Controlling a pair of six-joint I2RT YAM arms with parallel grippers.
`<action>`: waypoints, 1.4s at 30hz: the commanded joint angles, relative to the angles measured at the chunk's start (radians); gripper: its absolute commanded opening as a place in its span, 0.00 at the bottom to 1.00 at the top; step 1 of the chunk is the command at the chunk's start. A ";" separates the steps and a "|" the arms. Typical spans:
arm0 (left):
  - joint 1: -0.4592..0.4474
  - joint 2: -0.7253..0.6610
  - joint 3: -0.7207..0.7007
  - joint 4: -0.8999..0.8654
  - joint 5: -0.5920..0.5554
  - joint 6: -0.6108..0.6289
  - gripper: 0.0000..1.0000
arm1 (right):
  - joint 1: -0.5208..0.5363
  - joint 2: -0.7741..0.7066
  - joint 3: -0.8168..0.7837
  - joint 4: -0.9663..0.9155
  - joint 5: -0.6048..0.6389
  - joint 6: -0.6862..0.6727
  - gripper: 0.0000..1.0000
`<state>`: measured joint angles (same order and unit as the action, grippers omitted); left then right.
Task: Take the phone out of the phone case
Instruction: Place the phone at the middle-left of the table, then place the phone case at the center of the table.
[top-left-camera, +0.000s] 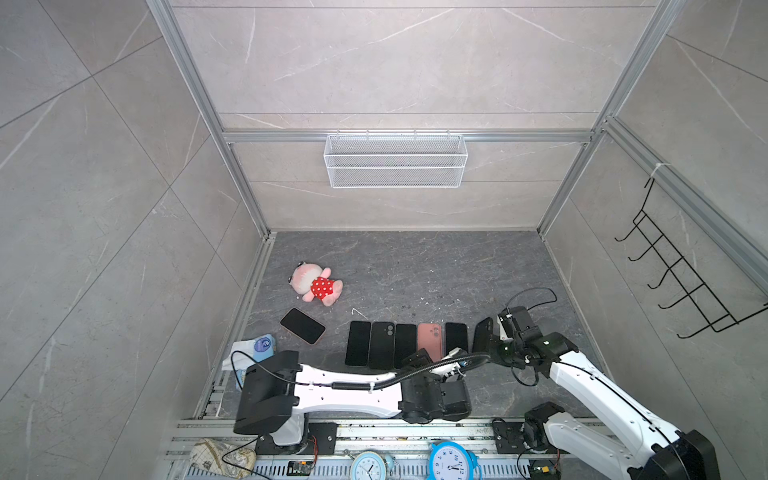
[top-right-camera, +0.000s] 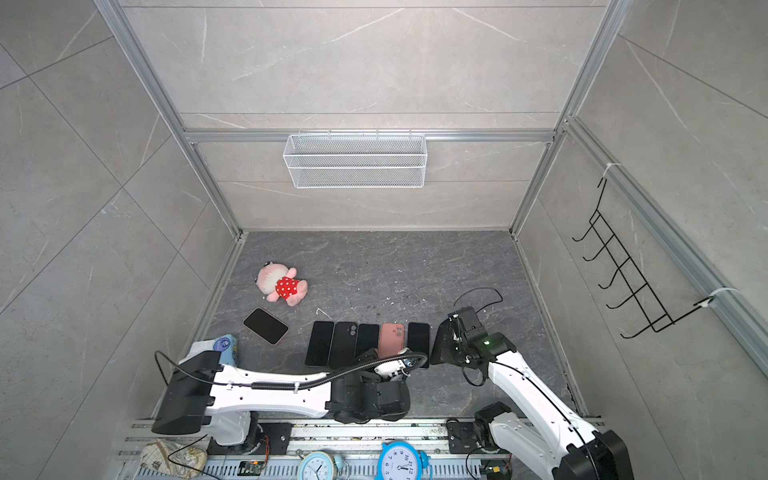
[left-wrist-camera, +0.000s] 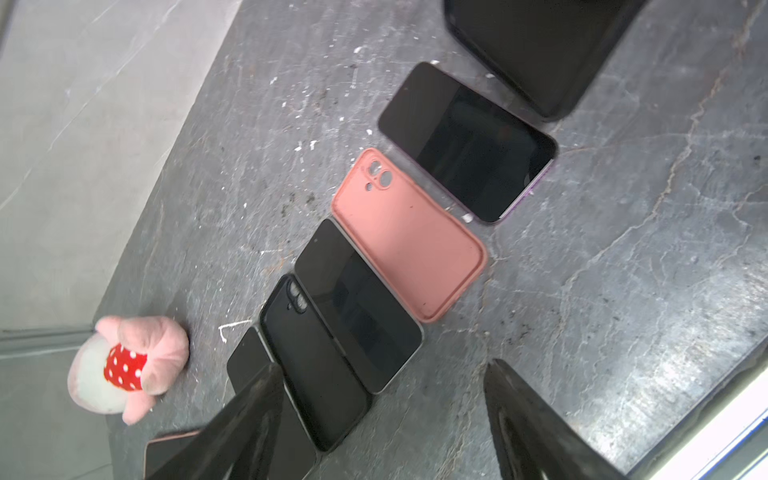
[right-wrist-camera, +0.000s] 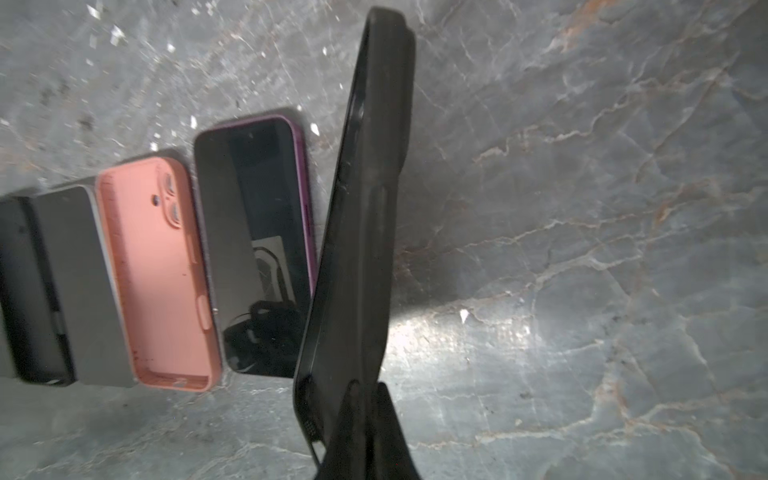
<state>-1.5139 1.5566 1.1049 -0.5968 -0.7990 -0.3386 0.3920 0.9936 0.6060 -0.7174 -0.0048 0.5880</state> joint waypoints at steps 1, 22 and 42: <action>0.043 -0.110 -0.047 0.030 -0.031 -0.064 0.78 | 0.051 0.044 0.041 -0.057 0.114 0.036 0.00; 0.271 -0.474 -0.207 0.033 0.038 -0.085 0.79 | 0.284 0.444 0.147 0.019 0.292 0.061 0.00; 0.571 -0.560 -0.266 -0.045 0.139 -0.188 0.87 | 0.354 0.561 0.109 0.288 0.179 0.005 0.00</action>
<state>-0.9741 1.0115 0.8391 -0.6098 -0.6662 -0.4950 0.7261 1.4979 0.7368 -0.5560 0.2878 0.6041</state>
